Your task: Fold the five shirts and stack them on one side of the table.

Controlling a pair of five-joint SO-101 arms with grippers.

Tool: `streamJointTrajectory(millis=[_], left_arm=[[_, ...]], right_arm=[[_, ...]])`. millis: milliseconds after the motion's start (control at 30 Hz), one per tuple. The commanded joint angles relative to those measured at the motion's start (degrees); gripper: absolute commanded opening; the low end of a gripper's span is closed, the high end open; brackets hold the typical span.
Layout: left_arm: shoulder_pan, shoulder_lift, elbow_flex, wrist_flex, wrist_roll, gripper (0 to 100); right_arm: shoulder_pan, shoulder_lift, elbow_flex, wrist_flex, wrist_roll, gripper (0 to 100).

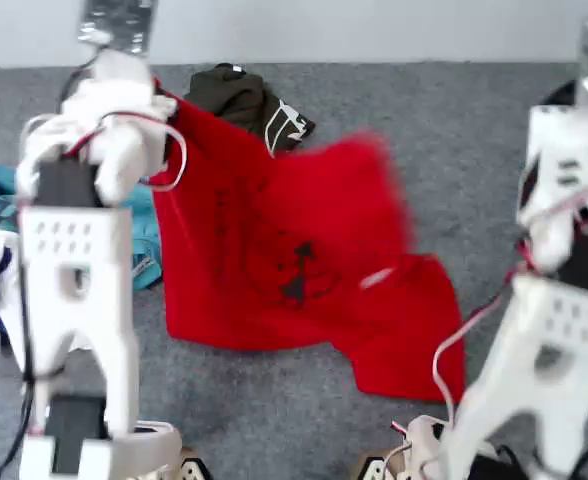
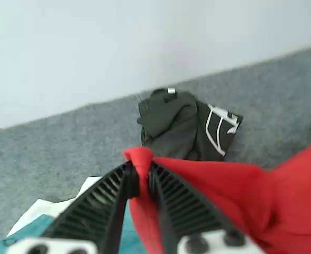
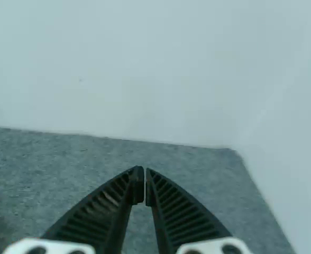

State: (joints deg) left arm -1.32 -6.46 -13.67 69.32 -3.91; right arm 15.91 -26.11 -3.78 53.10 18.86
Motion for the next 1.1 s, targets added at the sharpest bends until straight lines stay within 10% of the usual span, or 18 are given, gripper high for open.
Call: streamJointTrajectory(millis=[0, 467, 1067], left_arm=[[0.1, 7.7, -0.4, -5.7, -1.8, 1], [0.9, 27.8, -15.8, 7.0, -1.8, 1], [0.9, 28.3, -17.0, 8.4, -1.8, 1]], right_arm=[[-2.0, 8.3, -0.3, -5.8, -0.6, 0.9], [-18.6, 31.7, -2.4, 0.8, -0.7, 16.4], [-34.9, 71.4, -46.2, 17.3, -3.1, 15.8]])
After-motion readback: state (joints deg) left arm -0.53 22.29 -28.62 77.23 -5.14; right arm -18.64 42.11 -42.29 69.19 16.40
